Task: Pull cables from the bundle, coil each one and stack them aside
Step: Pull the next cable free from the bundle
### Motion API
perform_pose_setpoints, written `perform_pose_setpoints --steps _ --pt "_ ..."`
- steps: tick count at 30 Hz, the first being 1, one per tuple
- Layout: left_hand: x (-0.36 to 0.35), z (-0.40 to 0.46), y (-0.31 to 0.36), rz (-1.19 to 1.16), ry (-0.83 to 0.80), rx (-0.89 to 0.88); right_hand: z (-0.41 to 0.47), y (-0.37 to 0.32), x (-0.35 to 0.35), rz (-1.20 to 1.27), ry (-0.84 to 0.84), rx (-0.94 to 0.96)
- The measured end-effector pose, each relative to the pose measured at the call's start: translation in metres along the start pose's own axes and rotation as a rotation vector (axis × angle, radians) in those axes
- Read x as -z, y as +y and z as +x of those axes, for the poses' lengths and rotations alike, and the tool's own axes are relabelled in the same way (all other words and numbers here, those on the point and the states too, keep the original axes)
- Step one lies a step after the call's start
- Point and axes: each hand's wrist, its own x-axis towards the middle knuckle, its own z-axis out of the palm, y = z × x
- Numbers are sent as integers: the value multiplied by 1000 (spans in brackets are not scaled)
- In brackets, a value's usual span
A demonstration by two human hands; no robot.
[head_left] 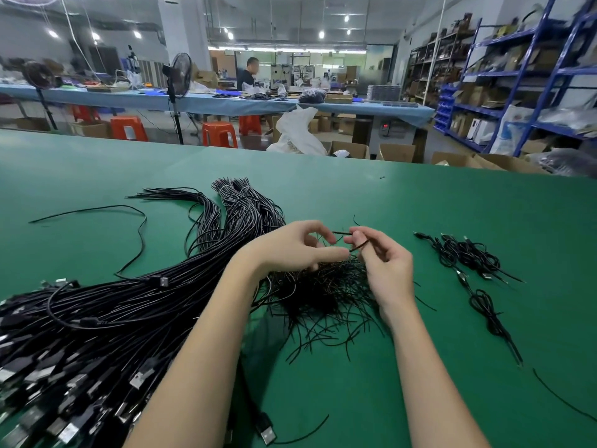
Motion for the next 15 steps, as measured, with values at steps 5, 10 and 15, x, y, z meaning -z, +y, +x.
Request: perform_pose_setpoints --steps 5,10,15 --pt "5 -7 0 11 -158 27 -1 -20 10 157 45 -2" --pt "9 -17 1 30 -443 -69 7 -35 32 373 276 -139" --pt "9 -11 -1 11 -328 -83 11 -32 56 237 281 -320"
